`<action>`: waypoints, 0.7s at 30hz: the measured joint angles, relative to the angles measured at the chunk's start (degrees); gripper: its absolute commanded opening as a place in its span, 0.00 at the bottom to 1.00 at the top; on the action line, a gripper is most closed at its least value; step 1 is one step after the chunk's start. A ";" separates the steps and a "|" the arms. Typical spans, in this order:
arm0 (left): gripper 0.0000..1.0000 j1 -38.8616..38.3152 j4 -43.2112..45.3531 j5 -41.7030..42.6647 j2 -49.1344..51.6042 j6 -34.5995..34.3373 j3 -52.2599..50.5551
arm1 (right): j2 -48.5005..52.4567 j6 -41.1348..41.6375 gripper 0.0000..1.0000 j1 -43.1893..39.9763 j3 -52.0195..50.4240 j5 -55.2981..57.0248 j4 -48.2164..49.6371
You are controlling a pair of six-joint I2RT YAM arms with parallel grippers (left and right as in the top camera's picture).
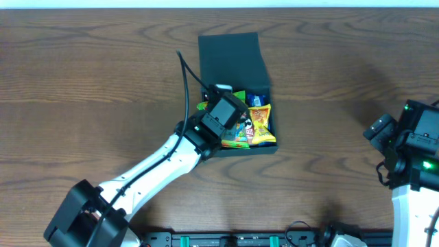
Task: Pack container
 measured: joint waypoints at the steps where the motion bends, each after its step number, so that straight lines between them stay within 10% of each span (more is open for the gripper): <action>1: 0.06 0.37 0.00 -0.66 0.00 0.04 0.00 | 0.00 0.00 0.99 0.00 0.00 0.00 0.02; 21: 0.06 2.78 7.19 -2.27 7.67 0.92 0.26 | 0.00 0.00 0.99 0.00 0.00 0.00 0.00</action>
